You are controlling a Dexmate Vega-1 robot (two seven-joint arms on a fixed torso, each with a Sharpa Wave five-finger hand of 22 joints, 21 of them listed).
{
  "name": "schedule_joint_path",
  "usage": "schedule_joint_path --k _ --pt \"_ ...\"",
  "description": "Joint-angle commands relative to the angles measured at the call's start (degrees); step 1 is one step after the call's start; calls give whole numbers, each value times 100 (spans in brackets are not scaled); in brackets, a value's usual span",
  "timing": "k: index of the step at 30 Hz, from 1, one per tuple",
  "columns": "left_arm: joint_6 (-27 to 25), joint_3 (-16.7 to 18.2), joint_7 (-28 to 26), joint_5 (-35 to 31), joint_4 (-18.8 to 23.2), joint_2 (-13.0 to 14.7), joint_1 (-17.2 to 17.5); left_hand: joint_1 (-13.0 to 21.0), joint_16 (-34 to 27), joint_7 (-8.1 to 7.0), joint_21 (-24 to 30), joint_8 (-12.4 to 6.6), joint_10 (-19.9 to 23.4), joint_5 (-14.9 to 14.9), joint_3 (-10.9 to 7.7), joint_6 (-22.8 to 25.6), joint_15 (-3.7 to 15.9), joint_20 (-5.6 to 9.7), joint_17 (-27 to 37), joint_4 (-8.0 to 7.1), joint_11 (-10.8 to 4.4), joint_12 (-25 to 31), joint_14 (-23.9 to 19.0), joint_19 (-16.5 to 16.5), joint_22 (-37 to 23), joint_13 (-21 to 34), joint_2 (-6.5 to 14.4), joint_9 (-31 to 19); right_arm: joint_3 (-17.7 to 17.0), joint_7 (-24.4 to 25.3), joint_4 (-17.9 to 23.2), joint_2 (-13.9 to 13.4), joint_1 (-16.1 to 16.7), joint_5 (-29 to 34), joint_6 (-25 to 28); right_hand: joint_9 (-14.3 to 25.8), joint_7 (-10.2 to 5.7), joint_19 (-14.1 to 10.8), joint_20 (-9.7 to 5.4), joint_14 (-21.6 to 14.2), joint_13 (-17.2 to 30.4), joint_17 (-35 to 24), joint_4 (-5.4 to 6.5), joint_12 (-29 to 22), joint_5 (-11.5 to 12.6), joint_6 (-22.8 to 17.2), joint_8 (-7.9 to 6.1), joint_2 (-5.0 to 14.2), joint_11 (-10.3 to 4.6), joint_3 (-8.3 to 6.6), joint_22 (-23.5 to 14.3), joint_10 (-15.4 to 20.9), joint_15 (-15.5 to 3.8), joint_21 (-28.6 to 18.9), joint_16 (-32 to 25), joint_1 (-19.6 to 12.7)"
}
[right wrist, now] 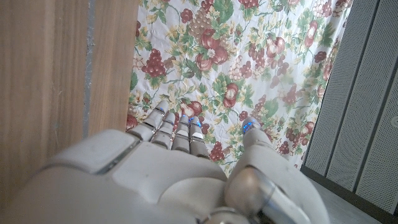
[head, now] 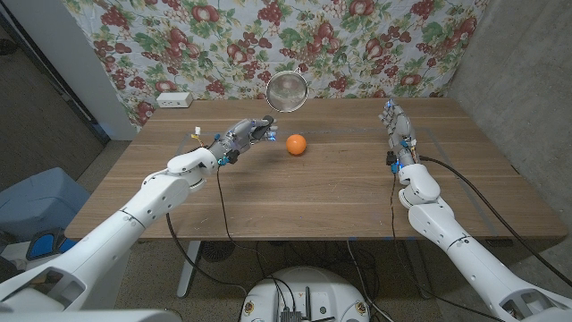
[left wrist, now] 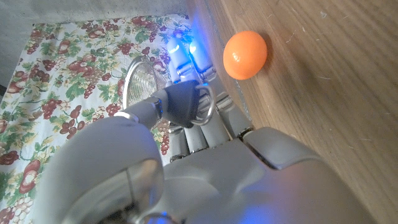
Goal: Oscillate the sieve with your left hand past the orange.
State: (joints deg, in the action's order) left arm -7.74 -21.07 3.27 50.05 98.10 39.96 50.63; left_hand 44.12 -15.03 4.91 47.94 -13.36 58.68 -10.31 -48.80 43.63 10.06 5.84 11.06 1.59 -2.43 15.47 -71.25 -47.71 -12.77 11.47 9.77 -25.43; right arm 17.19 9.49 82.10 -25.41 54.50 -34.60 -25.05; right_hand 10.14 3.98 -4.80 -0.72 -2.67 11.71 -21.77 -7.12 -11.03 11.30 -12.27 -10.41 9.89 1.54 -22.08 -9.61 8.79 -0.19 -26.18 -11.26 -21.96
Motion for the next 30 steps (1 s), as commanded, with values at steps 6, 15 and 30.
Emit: schedule_joint_path --k 6,15,30 --pt "-1161 173 -1013 618 402 18 18 136 -16 552 82 -3 292 -45 -60 497 305 338 29 44 -122 -12 -281 -6 17 18 191 -40 3 -37 -108 13 -43 -35 -1 14 1 -41 9 -9 7 21 -51 -20 52 -21 -41 -34 -12 -27 -5 20 0 55 -50 -105" --pt "-1790 234 -1591 988 547 40 -37 159 10 602 117 57 204 -43 -96 450 297 294 21 73 -36 -61 -239 28 33 18 198 -29 -11 -25 -86 -3 -25 -55 24 14 4 -44 12 -3 2 41 -56 -19 56 -21 -40 -40 -10 -32 -6 16 0 80 -54 -107" --pt "-2146 169 -1618 1162 510 153 -185 172 28 631 149 90 196 -37 -120 444 295 274 18 88 -23 -76 -210 39 44 18 201 -16 5 -6 -73 -7 -34 -24 36 14 14 -63 15 1 -5 67 -54 -19 60 -16 -38 -43 -12 -37 -8 12 3 116 -64 -99"
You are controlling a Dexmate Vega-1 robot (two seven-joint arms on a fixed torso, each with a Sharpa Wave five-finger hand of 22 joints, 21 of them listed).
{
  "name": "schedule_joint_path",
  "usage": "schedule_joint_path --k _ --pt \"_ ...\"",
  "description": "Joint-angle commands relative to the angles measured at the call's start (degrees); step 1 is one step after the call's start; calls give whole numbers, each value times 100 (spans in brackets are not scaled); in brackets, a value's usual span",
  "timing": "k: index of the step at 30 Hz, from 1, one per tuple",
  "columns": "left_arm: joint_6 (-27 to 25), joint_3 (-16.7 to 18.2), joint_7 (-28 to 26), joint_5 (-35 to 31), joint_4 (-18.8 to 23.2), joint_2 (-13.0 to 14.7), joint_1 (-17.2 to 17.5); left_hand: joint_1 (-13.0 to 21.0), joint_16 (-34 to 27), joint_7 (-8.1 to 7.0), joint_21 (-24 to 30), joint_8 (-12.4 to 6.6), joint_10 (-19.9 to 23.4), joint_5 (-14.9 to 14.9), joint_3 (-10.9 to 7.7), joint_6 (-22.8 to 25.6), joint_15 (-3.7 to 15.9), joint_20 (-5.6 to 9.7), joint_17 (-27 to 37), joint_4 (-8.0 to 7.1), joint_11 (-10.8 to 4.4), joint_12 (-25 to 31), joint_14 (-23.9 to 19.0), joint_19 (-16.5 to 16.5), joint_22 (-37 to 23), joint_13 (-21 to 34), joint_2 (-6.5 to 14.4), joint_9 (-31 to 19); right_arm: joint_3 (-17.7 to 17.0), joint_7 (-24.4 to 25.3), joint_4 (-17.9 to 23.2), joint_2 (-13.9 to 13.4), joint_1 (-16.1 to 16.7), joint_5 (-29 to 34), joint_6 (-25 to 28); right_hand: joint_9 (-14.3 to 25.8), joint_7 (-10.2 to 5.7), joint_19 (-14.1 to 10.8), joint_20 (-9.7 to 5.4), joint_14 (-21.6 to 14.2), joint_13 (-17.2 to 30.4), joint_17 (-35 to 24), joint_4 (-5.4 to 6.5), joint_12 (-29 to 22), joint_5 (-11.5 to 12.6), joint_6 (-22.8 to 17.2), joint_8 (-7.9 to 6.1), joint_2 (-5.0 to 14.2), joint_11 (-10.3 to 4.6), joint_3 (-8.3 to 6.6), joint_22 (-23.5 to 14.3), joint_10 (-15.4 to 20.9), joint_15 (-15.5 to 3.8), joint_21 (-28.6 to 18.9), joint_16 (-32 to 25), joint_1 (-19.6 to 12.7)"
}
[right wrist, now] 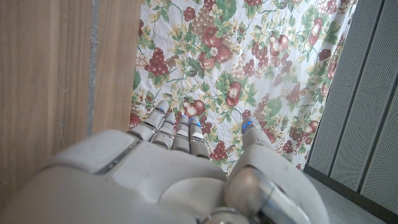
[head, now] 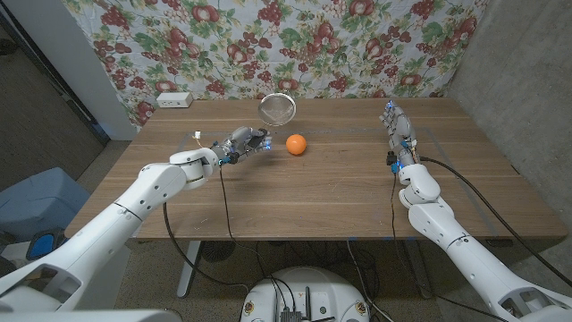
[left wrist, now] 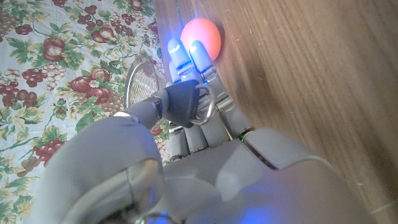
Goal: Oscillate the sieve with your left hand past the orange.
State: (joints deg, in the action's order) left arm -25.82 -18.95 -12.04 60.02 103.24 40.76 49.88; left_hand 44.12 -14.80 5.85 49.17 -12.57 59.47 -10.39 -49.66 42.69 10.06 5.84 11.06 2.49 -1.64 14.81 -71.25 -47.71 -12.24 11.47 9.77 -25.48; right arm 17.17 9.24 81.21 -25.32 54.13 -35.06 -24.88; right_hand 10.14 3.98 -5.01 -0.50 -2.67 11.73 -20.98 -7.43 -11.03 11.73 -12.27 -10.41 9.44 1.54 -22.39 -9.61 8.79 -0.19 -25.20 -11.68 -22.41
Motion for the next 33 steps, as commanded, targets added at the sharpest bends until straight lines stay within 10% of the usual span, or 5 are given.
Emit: schedule_joint_path --k 1,16,33 --pt "-332 -49 -59 165 -18 75 -117 173 5 539 30 13 118 -28 -36 539 295 273 18 -1 -98 -11 -209 38 -7 18 201 -11 2 36 21 -5 8 18 13 14 13 -44 -8 0 -7 -10 -23 -20 17 -15 -38 2 -11 -6 -8 12 4 20 -23 -54" --pt "110 -128 444 -68 -211 67 -114 182 11 550 67 48 98 -20 -54 536 294 279 20 7 -135 -32 -201 60 6 18 199 4 10 76 66 -1 13 39 38 14 19 -55 -3 0 -11 10 -17 -22 18 -21 -40 -1 -7 -6 -9 15 9 52 -32 -40" --pt "1964 -336 1963 -1039 -854 -112 -116 146 47 380 118 95 51 -10 -45 488 288 310 20 -41 -259 -70 -134 165 27 22 184 -11 24 71 42 10 -19 51 44 14 16 -70 3 7 -16 37 -7 -27 18 -23 -40 -3 0 -6 -10 23 3 95 -41 -19"
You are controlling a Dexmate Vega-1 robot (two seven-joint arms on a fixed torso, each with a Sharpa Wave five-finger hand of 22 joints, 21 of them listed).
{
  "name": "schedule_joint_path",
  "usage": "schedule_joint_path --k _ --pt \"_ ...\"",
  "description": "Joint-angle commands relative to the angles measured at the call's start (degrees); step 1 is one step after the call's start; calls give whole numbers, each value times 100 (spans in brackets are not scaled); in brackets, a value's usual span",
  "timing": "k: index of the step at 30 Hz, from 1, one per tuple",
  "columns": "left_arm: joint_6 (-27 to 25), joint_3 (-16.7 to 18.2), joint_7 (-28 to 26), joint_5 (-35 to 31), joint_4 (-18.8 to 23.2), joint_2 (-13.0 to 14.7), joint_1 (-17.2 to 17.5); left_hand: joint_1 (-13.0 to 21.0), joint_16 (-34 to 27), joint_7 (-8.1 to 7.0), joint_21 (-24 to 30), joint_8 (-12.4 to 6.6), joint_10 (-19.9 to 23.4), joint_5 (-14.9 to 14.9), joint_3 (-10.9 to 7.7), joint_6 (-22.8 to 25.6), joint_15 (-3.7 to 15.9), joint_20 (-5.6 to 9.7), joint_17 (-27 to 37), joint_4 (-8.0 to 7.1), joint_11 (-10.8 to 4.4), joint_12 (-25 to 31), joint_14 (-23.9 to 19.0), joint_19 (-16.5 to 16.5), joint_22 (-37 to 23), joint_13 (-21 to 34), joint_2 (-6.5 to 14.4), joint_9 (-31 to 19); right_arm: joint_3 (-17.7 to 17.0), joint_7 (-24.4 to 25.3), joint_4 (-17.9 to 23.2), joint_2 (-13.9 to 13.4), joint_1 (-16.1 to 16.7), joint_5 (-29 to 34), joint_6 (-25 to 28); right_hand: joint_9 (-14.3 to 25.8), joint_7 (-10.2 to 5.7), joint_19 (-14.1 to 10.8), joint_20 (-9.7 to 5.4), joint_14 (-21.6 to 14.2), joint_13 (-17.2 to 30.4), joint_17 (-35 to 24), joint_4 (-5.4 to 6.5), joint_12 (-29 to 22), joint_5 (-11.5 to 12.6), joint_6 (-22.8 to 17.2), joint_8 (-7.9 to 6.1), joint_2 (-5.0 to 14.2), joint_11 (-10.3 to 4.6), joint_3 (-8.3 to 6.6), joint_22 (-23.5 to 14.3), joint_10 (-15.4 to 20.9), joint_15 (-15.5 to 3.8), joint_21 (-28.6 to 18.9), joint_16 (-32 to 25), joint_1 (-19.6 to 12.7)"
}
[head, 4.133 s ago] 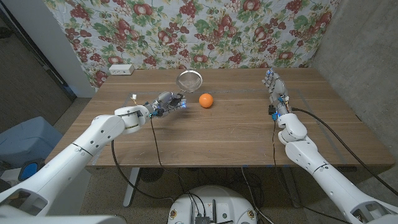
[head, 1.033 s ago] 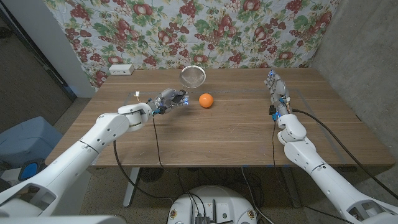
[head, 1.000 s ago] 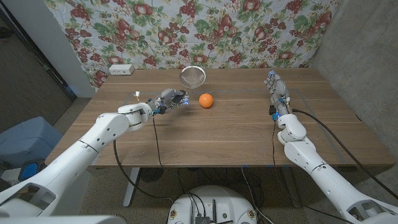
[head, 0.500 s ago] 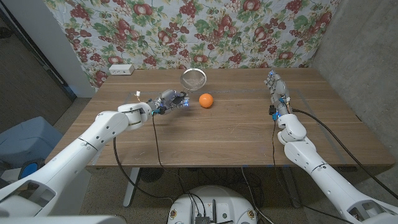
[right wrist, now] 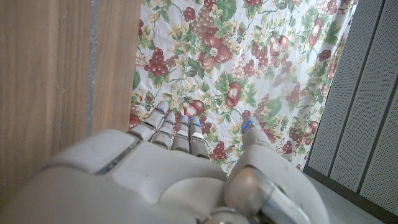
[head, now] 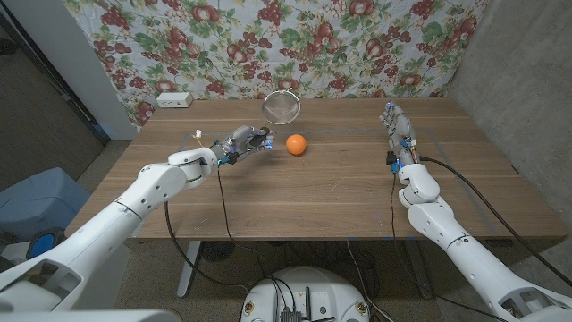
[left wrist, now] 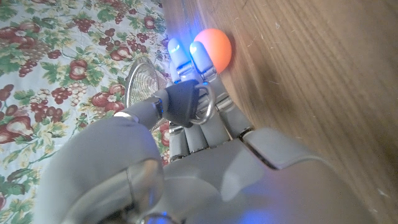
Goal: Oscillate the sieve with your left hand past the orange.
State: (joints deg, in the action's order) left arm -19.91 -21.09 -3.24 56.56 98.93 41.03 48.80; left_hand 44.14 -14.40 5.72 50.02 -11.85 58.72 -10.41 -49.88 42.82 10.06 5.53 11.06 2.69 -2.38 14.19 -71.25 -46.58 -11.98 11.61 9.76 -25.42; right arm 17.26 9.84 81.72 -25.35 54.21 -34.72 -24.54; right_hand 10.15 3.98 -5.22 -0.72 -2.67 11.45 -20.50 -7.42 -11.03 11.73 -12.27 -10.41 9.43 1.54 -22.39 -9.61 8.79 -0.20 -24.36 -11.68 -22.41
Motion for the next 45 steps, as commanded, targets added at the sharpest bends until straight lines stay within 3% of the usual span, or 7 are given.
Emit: schedule_joint_path --k 1,10,14,30,39,45 --pt "1467 -130 1141 -741 -459 -156 -12 138 11 373 39 29 124 -8 -19 469 287 340 21 -69 -183 -10 -125 61 2 8 185 -16 18 5 -15 8 -30 25 7 14 15 -48 26 6 11 -10 -7 -26 18 -22 -40 -3 -1 -6 -10 22 5 13 -42 -19" --pt "2156 -206 1640 -1085 -780 -267 -91 89 32 198 75 48 72 -14 13 453 293 350 26 -124 -261 -42 -79 141 16 13 171 -11 19 13 -43 29 -59 13 15 14 18 -58 23 8 8 6 -3 -24 19 -21 -39 -3 -9 -7 -11 13 8 40 -47 -7" --pt "2217 -205 1649 -1136 -797 -282 -92 51 42 71 95 35 69 -21 42 446 295 356 30 -161 -336 -48 -56 184 25 18 158 -41 22 11 -67 39 -76 16 9 14 18 -60 25 8 7 13 -1 -25 19 -24 -40 -3 -3 -7 -11 14 6 52 -50 -3" --pt "2161 -176 1528 -1153 -735 -295 -46 2 54 -49 141 -45 104 -42 80 558 305 366 35 -193 -370 -47 -27 231 45 27 143 -106 31 -54 -133 39 -124 -25 26 14 26 -73 27 5 5 32 3 -29 19 -30 -42 -3 2 -9 -12 23 16 82 -57 10" --pt "1802 -115 1050 -1074 -531 -280 48 -2 31 53 202 -69 158 -49 84 603 308 376 44 -176 -340 -40 -70 168 55 30 147 -119 5 -23 -90 29 -76 -28 0 14 27 -82 29 4 3 44 5 -30 19 -27 -41 -3 -5 -10 -12 24 12 101 -62 17" --pt "688 -9 187 -731 20 -97 112 39 -19 300 296 -29 267 -48 49 580 314 379 53 -90 -252 -15 -181 88 69 29 170 -102 5 -26 -68 9 -55 -15 -5 14 24 -86 29 5 2 53 5 -29 20 -31 -42 -3 -4 -13 -12 23 11 116 -63 20"
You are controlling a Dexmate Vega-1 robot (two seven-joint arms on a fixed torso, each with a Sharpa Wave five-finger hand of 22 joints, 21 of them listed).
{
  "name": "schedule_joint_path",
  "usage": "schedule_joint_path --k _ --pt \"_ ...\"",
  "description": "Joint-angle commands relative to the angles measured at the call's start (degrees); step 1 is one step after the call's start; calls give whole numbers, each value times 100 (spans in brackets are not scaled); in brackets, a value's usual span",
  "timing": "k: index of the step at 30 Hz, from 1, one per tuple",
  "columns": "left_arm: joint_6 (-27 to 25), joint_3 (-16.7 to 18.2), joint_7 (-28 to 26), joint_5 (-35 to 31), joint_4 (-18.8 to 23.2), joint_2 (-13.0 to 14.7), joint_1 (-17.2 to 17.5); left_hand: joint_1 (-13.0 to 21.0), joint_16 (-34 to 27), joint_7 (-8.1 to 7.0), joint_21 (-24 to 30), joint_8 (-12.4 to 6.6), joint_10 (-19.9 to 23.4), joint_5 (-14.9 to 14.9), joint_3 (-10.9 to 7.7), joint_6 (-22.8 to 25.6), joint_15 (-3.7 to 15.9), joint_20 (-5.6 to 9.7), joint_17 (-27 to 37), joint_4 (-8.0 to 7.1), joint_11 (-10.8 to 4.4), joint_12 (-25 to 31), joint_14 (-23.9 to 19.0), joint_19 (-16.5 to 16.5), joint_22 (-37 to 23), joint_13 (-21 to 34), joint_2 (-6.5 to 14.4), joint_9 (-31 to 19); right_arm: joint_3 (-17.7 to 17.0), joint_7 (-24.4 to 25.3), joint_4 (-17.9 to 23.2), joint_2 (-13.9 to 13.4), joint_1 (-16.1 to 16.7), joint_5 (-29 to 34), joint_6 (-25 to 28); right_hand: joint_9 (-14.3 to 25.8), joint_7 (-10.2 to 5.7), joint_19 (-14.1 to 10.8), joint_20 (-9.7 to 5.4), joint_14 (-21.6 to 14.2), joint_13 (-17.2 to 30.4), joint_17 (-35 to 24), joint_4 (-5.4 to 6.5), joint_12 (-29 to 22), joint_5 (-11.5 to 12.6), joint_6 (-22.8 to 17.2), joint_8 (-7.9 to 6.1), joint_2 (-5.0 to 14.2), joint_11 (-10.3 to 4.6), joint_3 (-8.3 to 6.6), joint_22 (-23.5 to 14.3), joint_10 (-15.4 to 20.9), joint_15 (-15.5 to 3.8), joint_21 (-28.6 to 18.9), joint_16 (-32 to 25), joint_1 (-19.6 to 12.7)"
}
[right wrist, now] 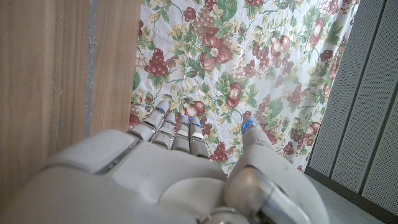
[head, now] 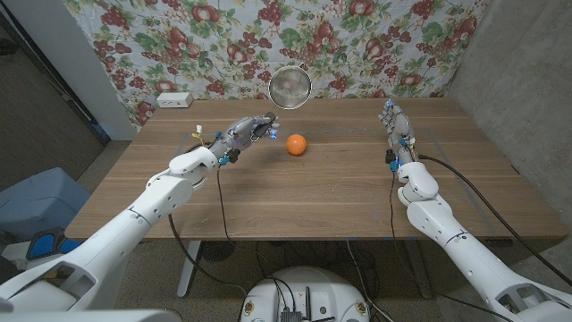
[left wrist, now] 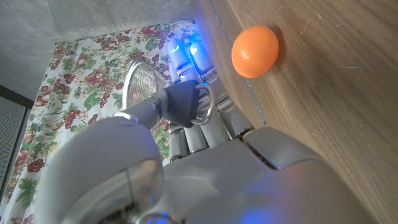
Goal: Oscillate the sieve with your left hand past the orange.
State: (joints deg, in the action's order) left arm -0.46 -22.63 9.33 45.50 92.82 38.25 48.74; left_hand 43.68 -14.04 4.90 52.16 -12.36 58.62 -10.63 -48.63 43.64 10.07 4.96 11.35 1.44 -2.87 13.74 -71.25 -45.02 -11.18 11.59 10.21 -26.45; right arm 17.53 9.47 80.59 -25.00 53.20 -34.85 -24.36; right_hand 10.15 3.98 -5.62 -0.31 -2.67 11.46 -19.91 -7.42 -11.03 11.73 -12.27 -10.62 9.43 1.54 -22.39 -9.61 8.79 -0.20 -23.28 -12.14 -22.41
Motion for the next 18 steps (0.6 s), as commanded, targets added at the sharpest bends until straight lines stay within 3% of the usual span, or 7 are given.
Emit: schedule_joint_path --k 1,4,14,18 --pt "-1354 169 -1113 459 655 183 124 89 -57 409 86 25 284 -25 -82 502 314 436 24 43 -201 31 -186 -66 -10 30 128 2 -27 18 54 -21 52 -12 -20 14 25 -49 -13 5 2 -4 5 -30 20 -33 -21 -3 -2 -13 -12 24 14 9 -18 20" --pt "-1653 182 -1261 584 754 244 105 117 -63 517 113 44 288 -18 -112 515 311 423 22 85 -165 27 -204 -51 -6 28 143 13 -32 16 69 -26 63 -22 -14 13 24 -49 -12 11 1 1 5 -30 21 -32 -20 -2 -3 -14 -12 25 14 18 -17 22" --pt "-2650 255 -1915 1054 1070 376 18 137 -59 599 152 64 282 -7 -145 536 303 400 17 114 -76 17 -202 -45 -2 25 149 29 -40 33 133 -45 116 -14 -19 13 30 -59 -11 9 0 16 4 -31 22 -31 -20 -2 -1 -19 -13 27 12 42 -21 26" --pt "-2811 253 -1997 1137 1115 415 -13 149 -65 627 175 68 290 0 -161 562 302 391 17 134 -32 15 -217 -57 0 22 150 39 -42 29 155 -56 133 -5 -27 13 27 -62 -11 10 -1 23 3 -27 23 -33 -21 -1 -4 -21 -13 19 11 53 -23 27"
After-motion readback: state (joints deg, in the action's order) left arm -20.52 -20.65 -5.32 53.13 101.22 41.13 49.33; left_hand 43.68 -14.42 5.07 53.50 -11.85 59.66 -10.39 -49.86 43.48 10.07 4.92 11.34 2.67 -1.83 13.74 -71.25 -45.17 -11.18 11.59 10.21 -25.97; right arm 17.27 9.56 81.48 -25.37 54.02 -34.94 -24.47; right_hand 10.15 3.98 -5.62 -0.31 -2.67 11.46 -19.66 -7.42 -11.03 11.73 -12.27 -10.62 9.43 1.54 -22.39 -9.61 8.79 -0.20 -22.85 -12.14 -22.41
